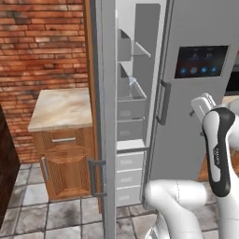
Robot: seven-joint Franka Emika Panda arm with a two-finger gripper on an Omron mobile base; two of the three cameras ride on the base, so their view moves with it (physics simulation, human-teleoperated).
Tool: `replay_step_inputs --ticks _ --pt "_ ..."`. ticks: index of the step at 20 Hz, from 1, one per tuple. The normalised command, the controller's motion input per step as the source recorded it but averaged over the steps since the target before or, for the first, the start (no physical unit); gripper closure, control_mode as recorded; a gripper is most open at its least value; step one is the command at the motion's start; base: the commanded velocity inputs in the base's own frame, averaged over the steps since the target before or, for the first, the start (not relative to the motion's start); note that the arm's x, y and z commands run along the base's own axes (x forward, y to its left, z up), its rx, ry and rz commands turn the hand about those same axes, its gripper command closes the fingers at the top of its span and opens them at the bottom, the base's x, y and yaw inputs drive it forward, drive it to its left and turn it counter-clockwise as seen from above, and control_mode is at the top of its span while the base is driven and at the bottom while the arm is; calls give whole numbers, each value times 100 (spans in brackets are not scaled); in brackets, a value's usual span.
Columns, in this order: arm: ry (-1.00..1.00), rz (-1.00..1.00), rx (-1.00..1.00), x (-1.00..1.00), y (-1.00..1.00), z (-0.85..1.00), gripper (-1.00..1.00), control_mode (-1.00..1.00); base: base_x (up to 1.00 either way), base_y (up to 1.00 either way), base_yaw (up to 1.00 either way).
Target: The ice cube tray has been filled with water. Take the tray and place it in the freezer to make ice. Close the freezer door after placing the tray.
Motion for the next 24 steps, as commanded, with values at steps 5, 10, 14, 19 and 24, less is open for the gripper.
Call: replay_step_inputs --ticks 5,10,14,19,24 --pt "0 0 0 0 0 0 -100 100 -28 43 0" --pt "0 0 0 0 0 0 -100 100 -19 12 0" --pt "3 0 0 0 0 0 -100 -100 -1 0 0" --pt "5 -2 0 3 4 -2 -100 -100 0 0 0" --pt "1 0 0 1 4 -1 -100 -100 0 0 0"
